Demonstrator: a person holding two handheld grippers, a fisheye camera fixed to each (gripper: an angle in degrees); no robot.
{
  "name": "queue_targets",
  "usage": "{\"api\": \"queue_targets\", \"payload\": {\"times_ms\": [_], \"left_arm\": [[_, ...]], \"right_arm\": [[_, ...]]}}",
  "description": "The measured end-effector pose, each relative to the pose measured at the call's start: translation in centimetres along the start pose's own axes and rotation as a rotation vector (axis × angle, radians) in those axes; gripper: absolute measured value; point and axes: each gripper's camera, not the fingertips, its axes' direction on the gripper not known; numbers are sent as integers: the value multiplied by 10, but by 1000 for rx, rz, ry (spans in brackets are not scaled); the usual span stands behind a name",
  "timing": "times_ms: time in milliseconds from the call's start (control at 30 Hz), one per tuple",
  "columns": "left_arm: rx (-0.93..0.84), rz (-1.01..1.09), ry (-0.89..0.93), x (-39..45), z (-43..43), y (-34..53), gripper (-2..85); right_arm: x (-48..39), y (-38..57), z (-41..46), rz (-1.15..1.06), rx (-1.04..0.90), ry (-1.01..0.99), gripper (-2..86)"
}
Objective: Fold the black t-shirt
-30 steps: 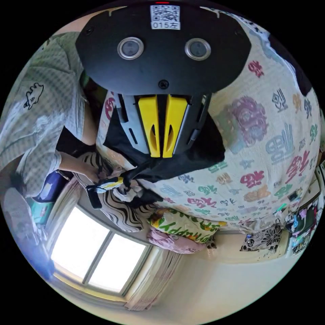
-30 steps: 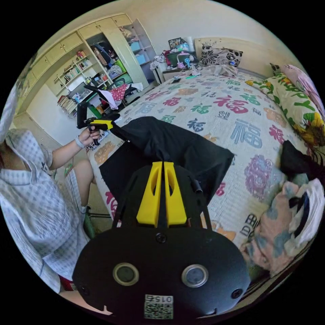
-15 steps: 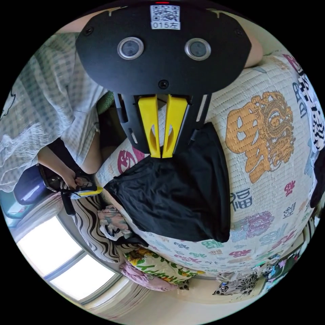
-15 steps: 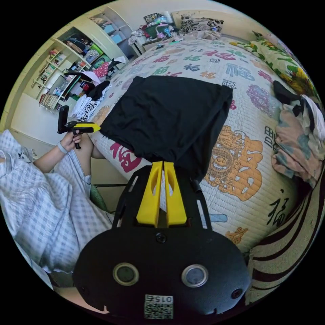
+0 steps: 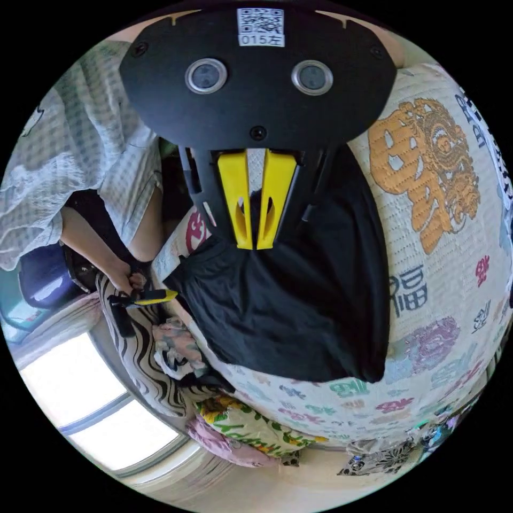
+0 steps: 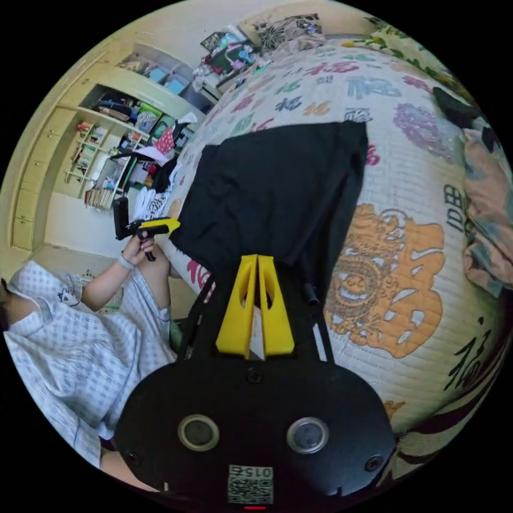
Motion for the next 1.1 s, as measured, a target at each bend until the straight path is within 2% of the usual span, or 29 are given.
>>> {"api": "queue_targets", "payload": {"times_ms": [67, 167, 367, 533, 633, 800, 933, 1000, 1100], "left_arm": [[159, -66, -23, -25, -37, -16, 67], [266, -147, -41, -67, -61, -49, 87], [212, -323, -12, -146, -38, -99, 78], [203, -382, 114, -179, -23, -104, 8], [313, -407, 103, -190, -38, -93, 1], [263, -409, 109, -204, -32, -83, 23], [308, -369, 76, -184, -58, -49, 56], [253, -310, 54, -160, -65, -26, 68], [134, -274, 72, -120, -61, 22, 78]], "right_arm": [[21, -4, -30, 34, 101, 7, 25], [60, -32, -62, 83, 196, 0, 72], [133, -101, -46, 233, 146, -88, 97], [165, -128, -22, 292, 65, -124, 12], [168, -133, -31, 276, 111, -65, 8], [173, -138, -18, 266, 62, -58, 32], [149, -106, -24, 232, 131, -58, 55], [122, -78, -26, 144, 147, -89, 59], [71, -28, -5, 50, 16, -25, 66]]}}
